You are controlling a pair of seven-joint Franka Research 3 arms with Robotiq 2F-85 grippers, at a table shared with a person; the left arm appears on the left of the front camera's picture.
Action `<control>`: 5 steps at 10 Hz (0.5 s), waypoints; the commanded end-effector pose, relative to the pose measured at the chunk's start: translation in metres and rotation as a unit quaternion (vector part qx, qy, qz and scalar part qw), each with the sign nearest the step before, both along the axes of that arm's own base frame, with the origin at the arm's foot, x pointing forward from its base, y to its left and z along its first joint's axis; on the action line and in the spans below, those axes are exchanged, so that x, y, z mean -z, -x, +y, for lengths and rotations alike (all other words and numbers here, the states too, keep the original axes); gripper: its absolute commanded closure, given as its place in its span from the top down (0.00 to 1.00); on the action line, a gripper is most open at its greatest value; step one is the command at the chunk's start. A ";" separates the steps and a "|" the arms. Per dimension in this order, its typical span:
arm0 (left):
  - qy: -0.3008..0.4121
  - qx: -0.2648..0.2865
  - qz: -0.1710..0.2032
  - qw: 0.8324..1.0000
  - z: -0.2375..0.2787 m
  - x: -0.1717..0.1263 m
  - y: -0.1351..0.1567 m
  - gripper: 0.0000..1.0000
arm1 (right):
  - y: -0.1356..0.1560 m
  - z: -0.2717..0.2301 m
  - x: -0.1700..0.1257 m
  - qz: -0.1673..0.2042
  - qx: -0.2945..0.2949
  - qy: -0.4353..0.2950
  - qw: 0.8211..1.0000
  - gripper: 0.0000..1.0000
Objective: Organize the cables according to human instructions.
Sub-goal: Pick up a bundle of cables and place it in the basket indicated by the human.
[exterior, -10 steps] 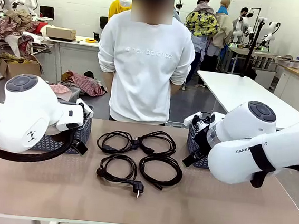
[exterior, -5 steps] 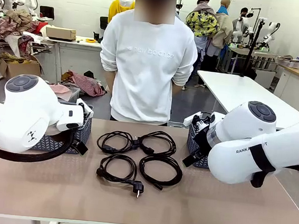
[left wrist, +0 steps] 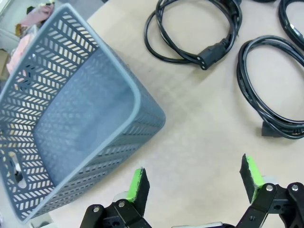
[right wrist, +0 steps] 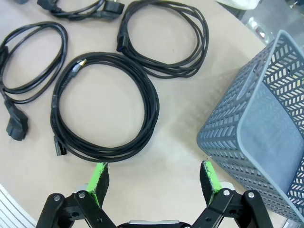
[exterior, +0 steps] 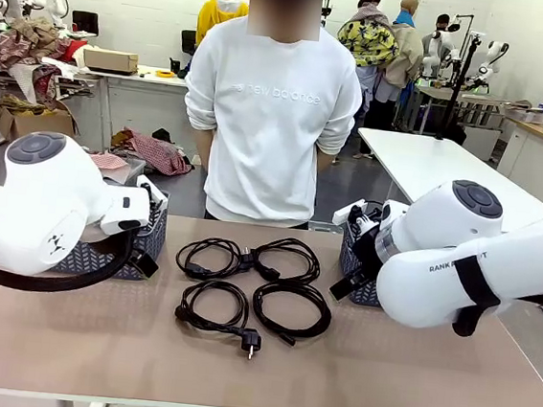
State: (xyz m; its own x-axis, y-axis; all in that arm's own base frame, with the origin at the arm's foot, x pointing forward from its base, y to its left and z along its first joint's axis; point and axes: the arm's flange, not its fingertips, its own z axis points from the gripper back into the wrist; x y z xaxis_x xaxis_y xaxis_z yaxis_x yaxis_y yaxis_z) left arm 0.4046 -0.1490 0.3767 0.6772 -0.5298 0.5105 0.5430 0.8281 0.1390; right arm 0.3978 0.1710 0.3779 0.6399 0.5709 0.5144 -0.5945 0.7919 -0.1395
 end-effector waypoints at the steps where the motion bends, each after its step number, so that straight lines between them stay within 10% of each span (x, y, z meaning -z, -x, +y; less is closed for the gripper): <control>1: 0.014 0.018 -0.009 1.000 0.020 -0.018 0.000 1.00 | -0.007 -0.016 -0.019 0.014 -0.033 -0.009 0.999 1.00; 5: 0.044 0.083 -0.007 0.996 0.041 -0.047 0.007 1.00 | -0.006 -0.036 -0.046 0.016 -0.077 -0.048 0.996 1.00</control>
